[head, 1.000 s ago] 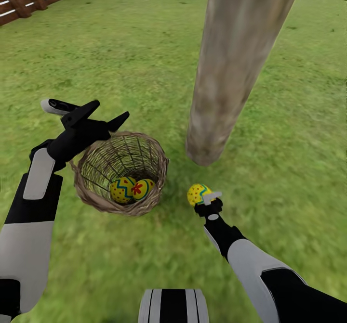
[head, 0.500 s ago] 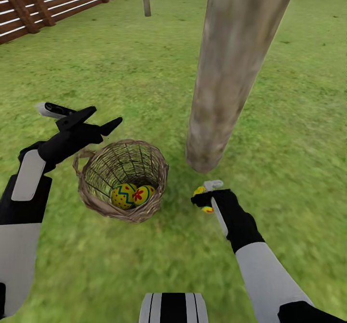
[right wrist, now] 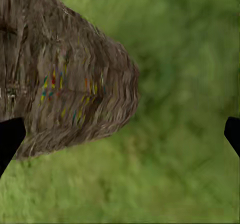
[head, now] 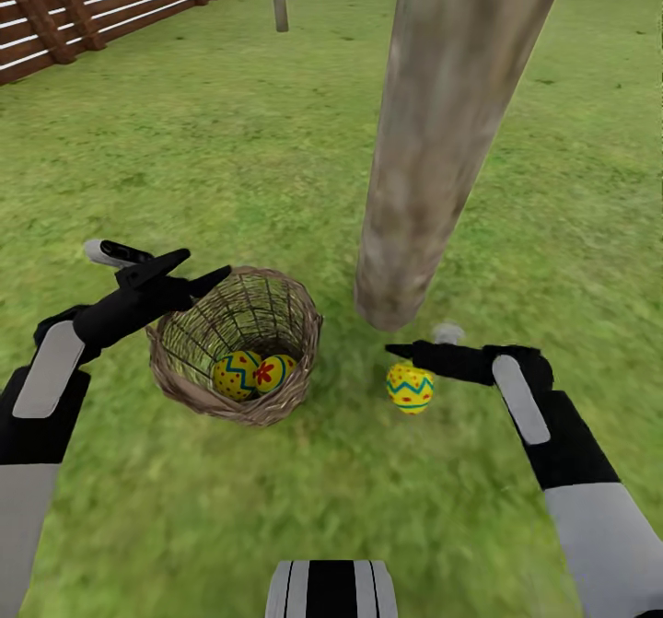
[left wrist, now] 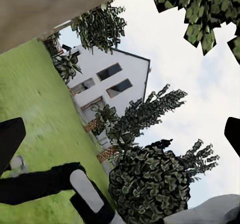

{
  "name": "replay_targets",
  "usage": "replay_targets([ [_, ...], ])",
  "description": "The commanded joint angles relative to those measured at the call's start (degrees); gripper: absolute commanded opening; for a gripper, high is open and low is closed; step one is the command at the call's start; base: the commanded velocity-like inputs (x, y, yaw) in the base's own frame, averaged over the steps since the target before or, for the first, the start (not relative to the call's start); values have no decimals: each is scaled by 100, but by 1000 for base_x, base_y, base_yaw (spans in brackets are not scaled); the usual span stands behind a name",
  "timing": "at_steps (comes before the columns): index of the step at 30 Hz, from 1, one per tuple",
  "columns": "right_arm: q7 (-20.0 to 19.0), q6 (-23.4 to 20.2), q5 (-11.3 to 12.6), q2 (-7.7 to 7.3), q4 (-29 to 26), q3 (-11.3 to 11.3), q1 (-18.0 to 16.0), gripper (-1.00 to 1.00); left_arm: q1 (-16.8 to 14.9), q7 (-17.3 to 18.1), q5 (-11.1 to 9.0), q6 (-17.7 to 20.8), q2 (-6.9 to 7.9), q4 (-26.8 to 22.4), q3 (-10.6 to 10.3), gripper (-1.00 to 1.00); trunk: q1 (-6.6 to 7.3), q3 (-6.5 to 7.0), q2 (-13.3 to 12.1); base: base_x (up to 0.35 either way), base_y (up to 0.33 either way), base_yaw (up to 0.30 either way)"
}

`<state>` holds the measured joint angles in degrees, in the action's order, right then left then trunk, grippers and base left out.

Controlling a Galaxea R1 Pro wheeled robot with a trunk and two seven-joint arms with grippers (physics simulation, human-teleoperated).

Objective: Take the three Easter eggs out of the wicker basket on the lawn in the garden, then place them on the lawn next to a single tree (choose any tree) so that all three eggs are next to the same tree and none are left in the basket.

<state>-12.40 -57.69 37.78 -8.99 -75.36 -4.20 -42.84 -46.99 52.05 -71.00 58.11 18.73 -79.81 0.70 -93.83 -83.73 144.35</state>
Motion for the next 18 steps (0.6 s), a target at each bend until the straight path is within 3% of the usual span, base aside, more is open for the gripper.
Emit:
replay_targets([
  [1, -22, -14, 841, -211, -47, -34, 3, 100, -4, 22, 3, 23, 3, -11, 5, 100, 0, -4, 1, 0, 0, 0],
  [5, -52, -14, 2456, -926, -56, -40, 17, 100, -4, 25, -1, 30, 8, -34, 17, 100, 0, -4, 1, 0, 0, 0],
  [6, -261, -14, 2927, -1189, -57, -38, 70, 100, -4, 30, -1, 32, 9, -38, 22, 100, 0, -4, 1, 0, 0, 0],
  [7, -683, -20, 3167, -1430, -58, -43, 146, 100, -4, 33, -1, 33, 11, -42, 25, 100, 0, -4, 1, 0, 0, 0],
  [10, -1092, -23, 3260, -1558, -51, -45, 177, 100, -4, 34, -6, 40, 12, -57, 32, 100, 0, -4, 1, 0, 0, 0],
  [13, -1136, -23, 3277, -1577, -55, -58, 206, 100, -4, 48, -128, 42, 23, -141, 41, 100, 0, -4, 1, 0, 0, 0],
  [16, -1039, 13, 3193, -1479, -21, -146, 214, 100, 94, 146, -162, -6, 27, -105, -56, 100, -5, -49, 3, 0, 0, 0],
  [18, -1041, 8, 3241, -1546, 44, -80, 215, 100, 159, 109, -140, -3, 7, -118, -121, 100, -8, -71, 5, 0, 0, 0],
])
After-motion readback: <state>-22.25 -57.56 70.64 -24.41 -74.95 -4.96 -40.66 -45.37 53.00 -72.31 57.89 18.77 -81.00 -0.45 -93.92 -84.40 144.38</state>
